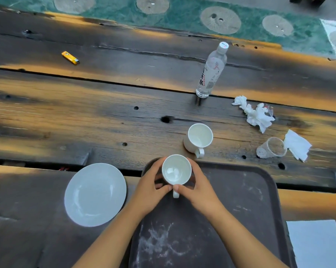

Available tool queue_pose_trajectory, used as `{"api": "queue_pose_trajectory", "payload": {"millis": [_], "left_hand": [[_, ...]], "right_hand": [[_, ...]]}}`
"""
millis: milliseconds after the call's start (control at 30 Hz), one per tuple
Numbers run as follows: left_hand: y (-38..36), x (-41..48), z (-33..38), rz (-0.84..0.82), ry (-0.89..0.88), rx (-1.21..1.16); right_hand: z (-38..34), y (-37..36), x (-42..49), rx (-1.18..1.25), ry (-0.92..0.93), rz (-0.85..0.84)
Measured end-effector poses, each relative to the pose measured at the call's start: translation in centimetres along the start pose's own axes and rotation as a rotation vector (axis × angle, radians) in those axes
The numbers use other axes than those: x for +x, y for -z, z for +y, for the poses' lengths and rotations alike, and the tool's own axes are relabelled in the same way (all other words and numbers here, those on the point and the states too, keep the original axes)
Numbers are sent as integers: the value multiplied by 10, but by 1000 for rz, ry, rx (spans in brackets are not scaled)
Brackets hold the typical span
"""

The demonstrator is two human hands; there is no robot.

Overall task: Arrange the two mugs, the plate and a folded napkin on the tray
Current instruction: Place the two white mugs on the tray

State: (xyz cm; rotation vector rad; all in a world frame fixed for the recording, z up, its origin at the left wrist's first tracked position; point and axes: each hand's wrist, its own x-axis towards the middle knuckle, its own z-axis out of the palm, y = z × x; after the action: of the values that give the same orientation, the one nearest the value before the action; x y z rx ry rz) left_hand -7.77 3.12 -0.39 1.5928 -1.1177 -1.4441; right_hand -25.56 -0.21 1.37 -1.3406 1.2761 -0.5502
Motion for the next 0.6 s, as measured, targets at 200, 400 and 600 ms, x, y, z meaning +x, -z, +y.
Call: {"api": "queue_pose_trajectory", "payload": {"millis": [200,400,600], "left_hand": [[-7,-9,-11,2,43,22],[-9,-10,-15,-3,36,82],[-7,-12,-16,2,20,148]], "right_hand": [[12,-2,-9,28,-40,-11],[14,0,-10,5,-37,-16],[15,-3,-13,-9,-47,-10]]}}
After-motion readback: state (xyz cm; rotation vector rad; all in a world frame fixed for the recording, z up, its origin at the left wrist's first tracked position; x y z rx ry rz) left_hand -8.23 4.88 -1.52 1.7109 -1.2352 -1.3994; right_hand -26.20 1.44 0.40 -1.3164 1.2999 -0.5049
